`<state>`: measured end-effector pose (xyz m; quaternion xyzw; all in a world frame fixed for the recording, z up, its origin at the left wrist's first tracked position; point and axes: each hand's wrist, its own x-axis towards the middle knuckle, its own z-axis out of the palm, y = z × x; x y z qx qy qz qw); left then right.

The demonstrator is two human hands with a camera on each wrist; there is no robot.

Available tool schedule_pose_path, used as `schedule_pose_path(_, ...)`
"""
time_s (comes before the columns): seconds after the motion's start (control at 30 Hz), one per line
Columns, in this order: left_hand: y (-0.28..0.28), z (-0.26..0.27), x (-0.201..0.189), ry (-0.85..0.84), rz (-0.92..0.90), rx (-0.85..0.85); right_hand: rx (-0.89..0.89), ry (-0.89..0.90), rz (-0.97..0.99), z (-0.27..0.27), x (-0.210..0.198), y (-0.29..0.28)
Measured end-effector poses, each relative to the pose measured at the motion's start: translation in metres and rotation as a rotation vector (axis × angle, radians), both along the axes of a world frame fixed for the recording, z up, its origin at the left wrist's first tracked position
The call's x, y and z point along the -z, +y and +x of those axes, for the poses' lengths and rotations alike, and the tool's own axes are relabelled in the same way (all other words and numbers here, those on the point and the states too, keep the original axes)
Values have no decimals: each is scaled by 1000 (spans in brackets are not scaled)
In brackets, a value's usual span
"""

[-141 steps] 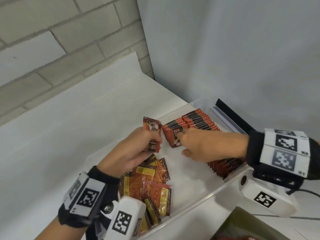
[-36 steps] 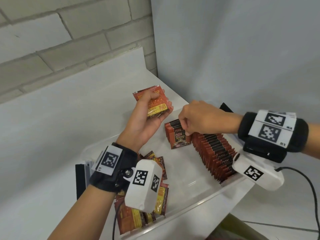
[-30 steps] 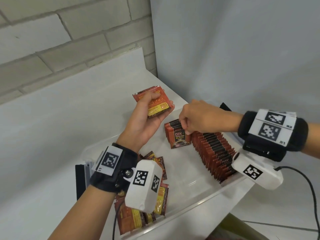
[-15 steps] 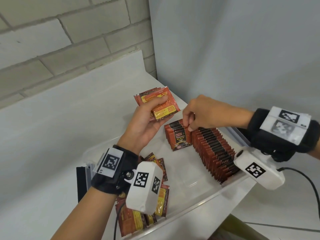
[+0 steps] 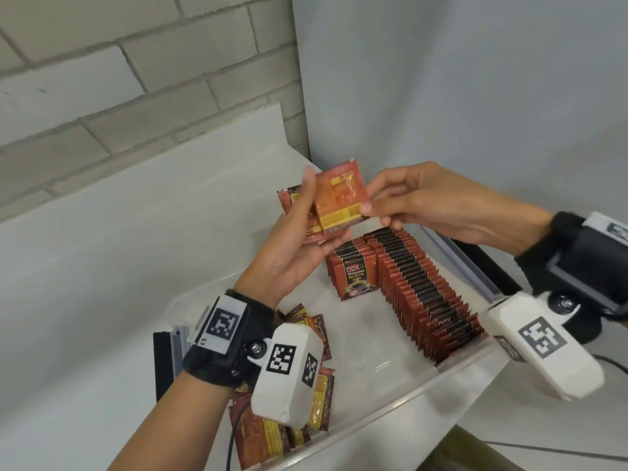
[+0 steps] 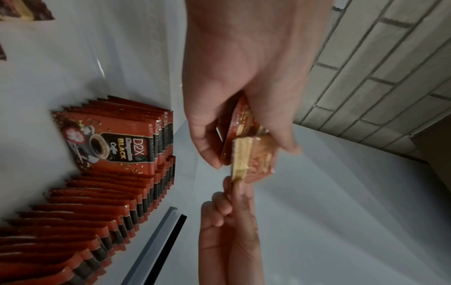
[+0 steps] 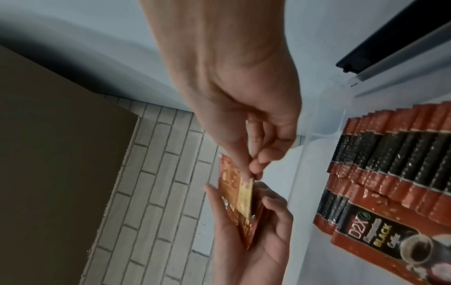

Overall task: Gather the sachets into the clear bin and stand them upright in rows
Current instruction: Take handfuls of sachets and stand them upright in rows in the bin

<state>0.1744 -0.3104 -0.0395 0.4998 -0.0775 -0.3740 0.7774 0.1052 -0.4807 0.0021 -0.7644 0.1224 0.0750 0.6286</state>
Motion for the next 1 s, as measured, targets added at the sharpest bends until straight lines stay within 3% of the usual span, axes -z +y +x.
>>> schedule_pose_path(0.17, -1, 2, -1, 141, -27, 16, 96, -312, -32, -4, -4, 2)
schedule_pose_path(0.37, -1, -4, -4, 93, -44, 79, 24, -370, -182, -7, 6, 4)
schedule_pose_path(0.57, -1, -3, -2, 43, -53, 40, 41, -296, -186, -8, 7, 2)
schedule_pose_path(0.67, -2, 0, -1, 39, -106, -58, 148, -148, 72, -7, 3, 5)
schedule_pose_path(0.73, -2, 1, -2, 39, -143, -102, 98, -16, 218, -7, 2, 10)
schedule_pose_path(0.83, -1, 1, -1, 14, -176, -115, -5, 70, 186, -10, 6, 16)
schedule_pose_path(1.0, -1, 1, -2, 7, -204, -137, 43, 103, 196, -8, 15, 24)
